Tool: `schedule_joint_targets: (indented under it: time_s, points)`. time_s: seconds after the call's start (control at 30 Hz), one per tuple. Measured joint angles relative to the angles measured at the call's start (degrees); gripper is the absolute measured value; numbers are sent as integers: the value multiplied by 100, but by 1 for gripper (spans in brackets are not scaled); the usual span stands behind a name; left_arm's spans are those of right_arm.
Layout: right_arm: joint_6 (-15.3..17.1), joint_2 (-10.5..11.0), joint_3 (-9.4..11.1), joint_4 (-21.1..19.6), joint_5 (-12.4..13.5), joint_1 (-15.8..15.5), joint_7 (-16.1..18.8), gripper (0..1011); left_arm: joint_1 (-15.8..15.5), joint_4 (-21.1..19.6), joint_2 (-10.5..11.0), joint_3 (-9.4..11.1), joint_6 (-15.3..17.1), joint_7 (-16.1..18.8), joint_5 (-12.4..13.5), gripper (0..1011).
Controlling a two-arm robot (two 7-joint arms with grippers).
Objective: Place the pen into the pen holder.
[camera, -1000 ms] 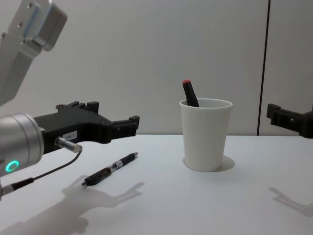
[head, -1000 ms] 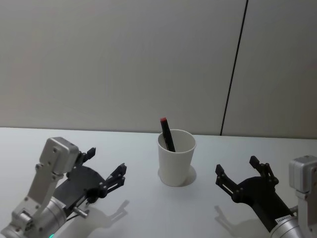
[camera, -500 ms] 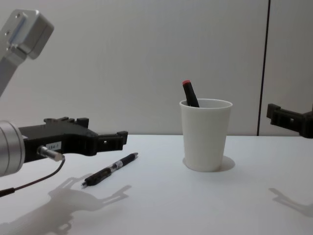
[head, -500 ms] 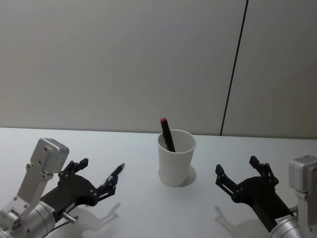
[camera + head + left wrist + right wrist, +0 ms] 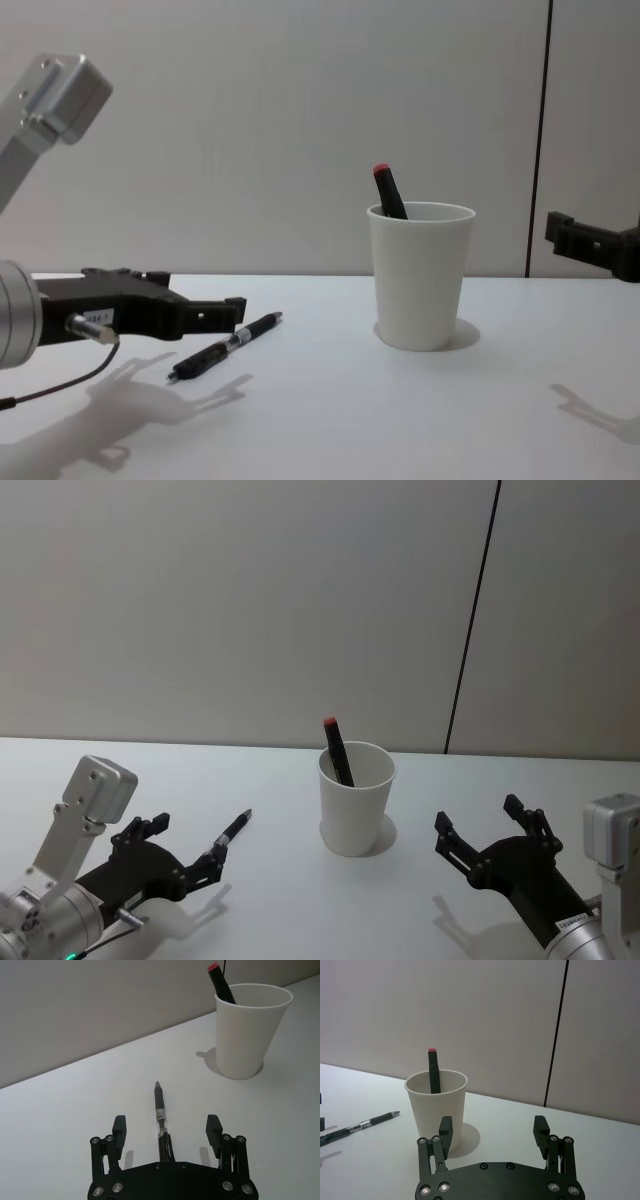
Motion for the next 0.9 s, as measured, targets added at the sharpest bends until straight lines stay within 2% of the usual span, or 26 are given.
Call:
schedule_joint_targets:
  time_s: [0.9]
  points:
    - [0, 0, 0, 0, 0, 0, 0, 1001, -338, 560, -94, 29, 484, -306, 17, 1003]
